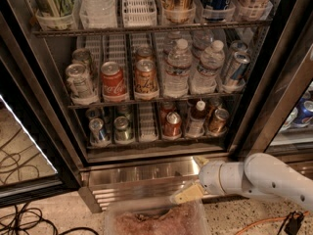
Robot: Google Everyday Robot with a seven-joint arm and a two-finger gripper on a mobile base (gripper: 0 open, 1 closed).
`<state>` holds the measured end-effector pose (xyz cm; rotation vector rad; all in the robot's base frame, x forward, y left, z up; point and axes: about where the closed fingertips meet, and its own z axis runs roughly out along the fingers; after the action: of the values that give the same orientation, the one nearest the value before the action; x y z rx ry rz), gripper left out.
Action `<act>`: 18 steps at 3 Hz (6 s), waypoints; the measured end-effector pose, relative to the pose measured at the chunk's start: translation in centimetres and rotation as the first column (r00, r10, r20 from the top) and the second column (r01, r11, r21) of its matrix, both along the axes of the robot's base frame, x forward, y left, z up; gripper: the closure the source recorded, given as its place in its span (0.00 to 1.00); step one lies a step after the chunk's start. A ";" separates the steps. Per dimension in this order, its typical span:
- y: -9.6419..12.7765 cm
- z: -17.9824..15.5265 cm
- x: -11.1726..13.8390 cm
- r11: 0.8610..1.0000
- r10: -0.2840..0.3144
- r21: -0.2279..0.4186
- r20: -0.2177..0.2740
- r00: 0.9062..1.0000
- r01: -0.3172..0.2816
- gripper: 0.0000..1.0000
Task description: Pick green can from bottom shelf of fridge
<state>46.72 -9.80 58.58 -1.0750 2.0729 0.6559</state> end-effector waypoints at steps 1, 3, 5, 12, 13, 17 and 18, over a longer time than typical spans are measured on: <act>3.4 -1.4 0.0 0.990 0.066 0.120 0.078 0.995 -0.075 0.00; 5.0 -1.2 1.3 0.985 0.078 0.142 0.116 0.990 -0.094 0.00; 9.5 0.7 5.6 0.955 0.091 0.253 0.237 0.967 -0.152 0.00; 20.7 1.9 12.7 0.887 0.007 0.418 0.409 0.912 -0.194 0.00; 20.6 1.6 13.5 0.901 -0.050 0.411 0.416 0.908 -0.138 0.00; 23.8 1.4 15.2 0.902 -0.125 0.426 0.419 0.899 -0.073 0.17; 23.5 1.0 15.5 0.914 -0.159 0.405 0.414 0.896 -0.025 0.40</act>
Offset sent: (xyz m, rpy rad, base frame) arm 0.0022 0.0244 -0.0080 0.0972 -0.0634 0.0488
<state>62.23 13.65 59.58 -0.8141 1.4930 0.6910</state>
